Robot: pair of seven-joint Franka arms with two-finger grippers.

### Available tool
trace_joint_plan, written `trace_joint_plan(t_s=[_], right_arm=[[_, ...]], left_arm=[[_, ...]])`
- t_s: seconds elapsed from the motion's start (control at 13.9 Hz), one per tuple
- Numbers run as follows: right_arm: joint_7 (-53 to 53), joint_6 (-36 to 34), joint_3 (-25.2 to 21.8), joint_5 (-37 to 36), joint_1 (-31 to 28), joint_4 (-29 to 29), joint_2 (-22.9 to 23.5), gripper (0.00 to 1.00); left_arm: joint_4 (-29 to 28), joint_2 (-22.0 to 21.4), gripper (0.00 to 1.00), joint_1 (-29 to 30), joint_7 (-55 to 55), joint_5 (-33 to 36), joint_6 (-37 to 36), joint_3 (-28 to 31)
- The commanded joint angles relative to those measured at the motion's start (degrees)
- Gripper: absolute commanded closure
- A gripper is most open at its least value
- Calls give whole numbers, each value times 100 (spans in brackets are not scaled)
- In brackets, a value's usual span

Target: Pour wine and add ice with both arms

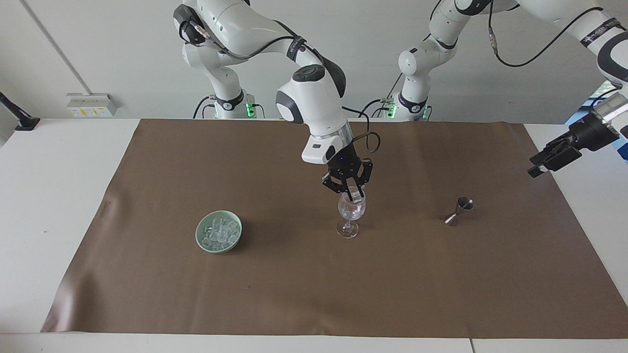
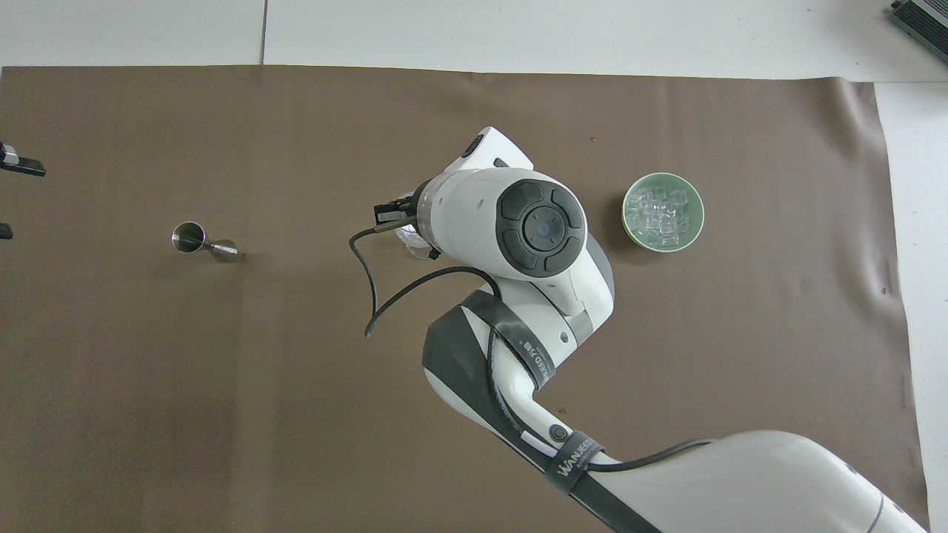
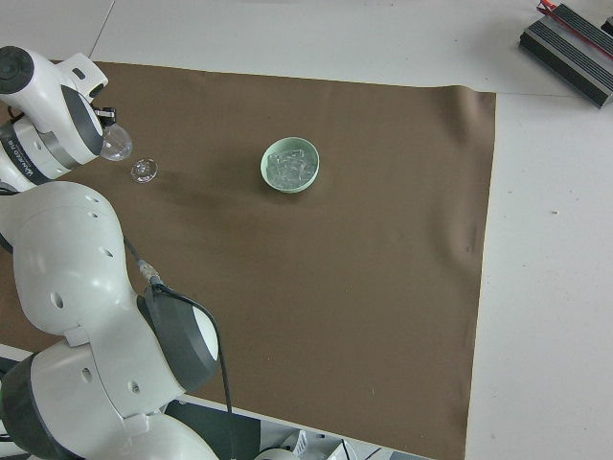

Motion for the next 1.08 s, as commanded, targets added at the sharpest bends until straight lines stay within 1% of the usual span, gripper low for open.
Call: trace_joint_plan(t_s=[0.0,0.14,0.58,0.86,0.93,1.01], right_arm=[[116,70,38,-143,-12,-8,8,100],[125,52,38,-160,-12,-8,8,100],[125,8,20,-169,-47,-16,0,100],[134,-27,20,-169,-47,-25,0,100],[134,-44,20,-169,-47,-25,0,100],[134,-62,20,-161,-47,-25,0,95]], left_arm=[[-147,-349,0,-235,325,479,59,56],[-174,-481,0,-385,430,664,138,56],[-121,-684,0,-701,1019,1182,147,56],[-121,-798,0,-903,1441,1262,130,56],[-121,-825,0,-965,1633,1437,130,56],[-112,-834,0,-1035,1862,1569,112,56]])
